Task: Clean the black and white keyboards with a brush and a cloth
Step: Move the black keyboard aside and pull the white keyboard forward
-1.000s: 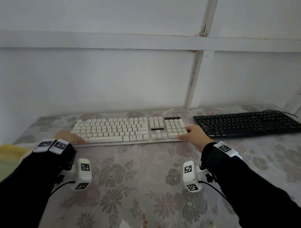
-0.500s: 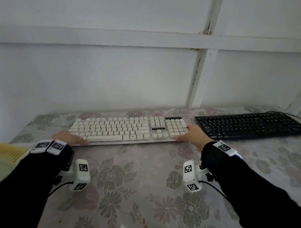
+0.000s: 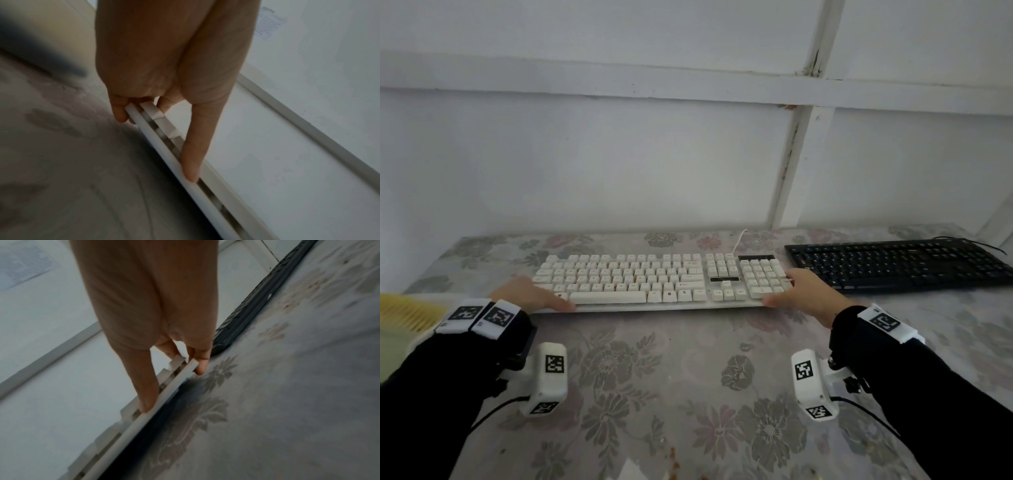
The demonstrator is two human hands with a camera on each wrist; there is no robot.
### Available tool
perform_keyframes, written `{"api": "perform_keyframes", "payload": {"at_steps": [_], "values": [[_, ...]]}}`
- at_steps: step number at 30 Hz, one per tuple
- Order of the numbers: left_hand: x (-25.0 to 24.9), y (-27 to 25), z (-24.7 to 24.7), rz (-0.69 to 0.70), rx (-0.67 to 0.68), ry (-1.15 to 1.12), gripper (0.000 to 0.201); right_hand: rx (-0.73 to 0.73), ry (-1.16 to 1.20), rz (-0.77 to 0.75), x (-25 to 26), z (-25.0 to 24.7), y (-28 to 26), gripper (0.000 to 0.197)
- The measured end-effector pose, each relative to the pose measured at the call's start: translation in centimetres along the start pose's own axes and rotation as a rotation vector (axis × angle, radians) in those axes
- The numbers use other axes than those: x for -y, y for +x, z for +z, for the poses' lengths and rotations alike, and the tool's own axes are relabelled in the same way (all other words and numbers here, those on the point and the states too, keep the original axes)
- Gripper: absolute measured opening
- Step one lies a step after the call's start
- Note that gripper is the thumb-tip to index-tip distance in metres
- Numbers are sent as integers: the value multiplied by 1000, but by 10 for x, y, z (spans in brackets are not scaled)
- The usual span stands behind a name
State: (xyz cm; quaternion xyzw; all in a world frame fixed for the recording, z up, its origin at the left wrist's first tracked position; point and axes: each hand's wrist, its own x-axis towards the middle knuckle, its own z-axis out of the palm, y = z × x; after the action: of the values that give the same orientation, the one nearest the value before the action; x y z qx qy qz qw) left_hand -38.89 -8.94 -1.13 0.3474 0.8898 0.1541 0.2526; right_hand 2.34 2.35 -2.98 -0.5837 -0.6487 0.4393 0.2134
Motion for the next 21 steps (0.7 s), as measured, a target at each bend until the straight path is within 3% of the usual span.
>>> {"api": "perform_keyframes", "payload": {"at_steps": [12,14,17,18,21], "values": [[24,-76,17,151,-21,-138,59,-20,24,-86,-22,-15,-64,30],[29,-89,18,185,-3,-217,67,1,27,-111,-26,-18,-76,30],[39,-104,24,262,-1,-305,100,24,12,-140,-33,-21,-90,33],[42,-109,26,259,11,-332,98,22,4,-144,-36,-22,-95,32],[48,-126,33,223,28,-368,67,11,-3,-146,-46,-27,-107,30]]}}
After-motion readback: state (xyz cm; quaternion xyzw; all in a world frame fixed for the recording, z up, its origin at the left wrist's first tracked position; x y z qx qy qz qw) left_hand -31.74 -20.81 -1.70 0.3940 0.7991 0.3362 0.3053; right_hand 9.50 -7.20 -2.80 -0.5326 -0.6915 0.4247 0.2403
